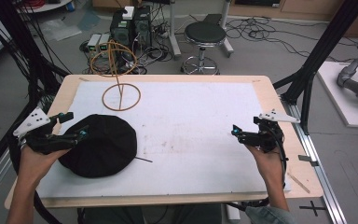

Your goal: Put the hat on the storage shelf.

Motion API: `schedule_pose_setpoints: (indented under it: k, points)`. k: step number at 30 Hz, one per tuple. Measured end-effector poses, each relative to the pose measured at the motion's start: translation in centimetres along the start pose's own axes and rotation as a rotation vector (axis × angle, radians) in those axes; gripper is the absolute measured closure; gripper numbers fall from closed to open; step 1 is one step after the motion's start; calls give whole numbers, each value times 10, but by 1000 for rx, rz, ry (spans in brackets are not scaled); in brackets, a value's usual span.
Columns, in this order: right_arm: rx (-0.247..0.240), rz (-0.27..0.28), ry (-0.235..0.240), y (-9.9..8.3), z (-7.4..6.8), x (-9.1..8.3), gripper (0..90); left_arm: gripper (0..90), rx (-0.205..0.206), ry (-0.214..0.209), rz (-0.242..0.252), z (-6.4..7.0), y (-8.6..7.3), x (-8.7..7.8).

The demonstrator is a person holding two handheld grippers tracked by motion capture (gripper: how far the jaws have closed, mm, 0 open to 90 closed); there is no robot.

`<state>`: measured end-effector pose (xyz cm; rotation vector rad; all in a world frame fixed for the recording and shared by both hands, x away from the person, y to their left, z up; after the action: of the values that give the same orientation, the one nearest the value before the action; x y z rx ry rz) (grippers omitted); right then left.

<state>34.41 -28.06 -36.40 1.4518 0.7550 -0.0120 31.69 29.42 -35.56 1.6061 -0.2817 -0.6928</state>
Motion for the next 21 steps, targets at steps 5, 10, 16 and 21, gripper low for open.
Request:
schedule_pose_setpoints:
  k: [5, 10, 16, 21]
  points:
    - [2, 5, 7, 1, -1, -2, 113, 196, -3, -12, 12, 1, 2, -1]
    - [11, 10, 15, 1, -3, -3, 113, 197, -15, -25, 19, 2, 4, 0]
    - [11, 7, 30, 3, -3, 2, 113, 197, -12, -50, 7, 1, 4, 3]
    - [3, 2, 37, 4, -4, 6, 113, 196, 26, -70, 12, 2, 5, 13]
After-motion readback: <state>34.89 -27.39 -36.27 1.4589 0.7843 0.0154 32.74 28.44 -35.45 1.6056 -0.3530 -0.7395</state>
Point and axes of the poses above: each handheld gripper's, and its own axes: x roughly forward along the jaws, y roughly out of its top, z roughly to its right, the point moved 3 cm from there along x, roughly forward along the jaws, and after that the axes turned 2 degrees about y, right-handed, at the moved point
